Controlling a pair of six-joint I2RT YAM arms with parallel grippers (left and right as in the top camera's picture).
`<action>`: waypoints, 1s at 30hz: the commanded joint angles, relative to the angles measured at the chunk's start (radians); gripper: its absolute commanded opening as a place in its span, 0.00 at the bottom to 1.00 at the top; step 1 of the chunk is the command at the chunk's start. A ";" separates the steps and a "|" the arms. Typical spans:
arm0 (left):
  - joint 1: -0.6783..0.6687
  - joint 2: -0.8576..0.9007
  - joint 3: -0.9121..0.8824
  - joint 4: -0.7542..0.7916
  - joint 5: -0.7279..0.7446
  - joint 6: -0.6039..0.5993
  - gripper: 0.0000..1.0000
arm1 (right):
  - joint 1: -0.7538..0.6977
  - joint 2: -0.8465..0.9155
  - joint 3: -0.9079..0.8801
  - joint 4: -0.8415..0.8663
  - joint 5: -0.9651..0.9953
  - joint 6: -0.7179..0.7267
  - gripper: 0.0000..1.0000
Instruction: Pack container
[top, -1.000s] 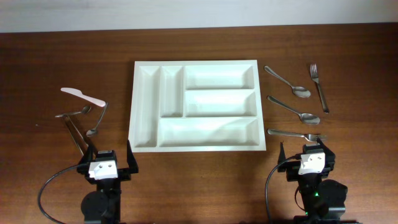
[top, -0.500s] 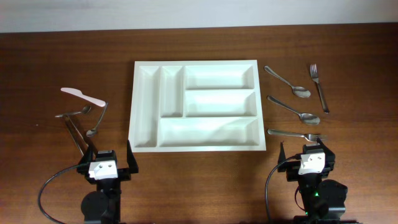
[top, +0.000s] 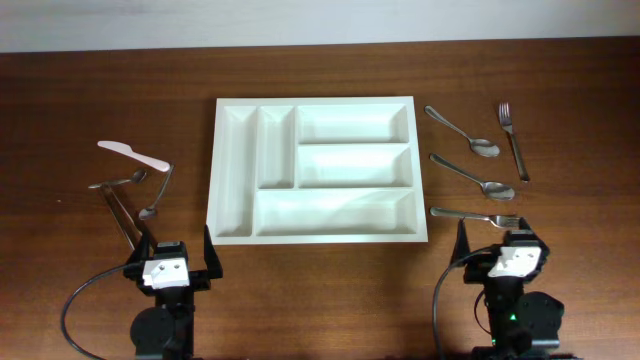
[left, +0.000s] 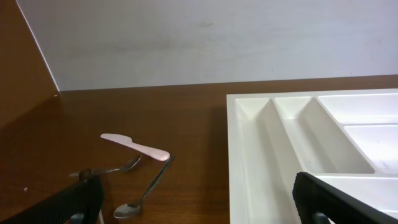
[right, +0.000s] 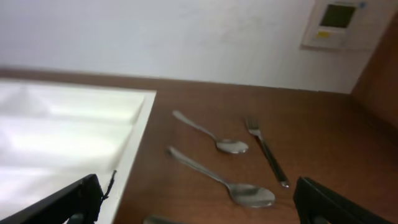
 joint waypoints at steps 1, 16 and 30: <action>-0.005 -0.005 -0.006 0.002 -0.003 0.020 0.99 | 0.008 0.013 0.102 0.008 0.090 0.153 0.99; -0.005 -0.005 -0.006 0.002 -0.003 0.020 0.99 | 0.008 0.953 1.274 -0.796 0.169 0.167 0.99; -0.005 -0.005 -0.006 0.002 -0.003 0.020 0.99 | -0.058 1.294 1.536 -0.926 -0.086 0.110 0.99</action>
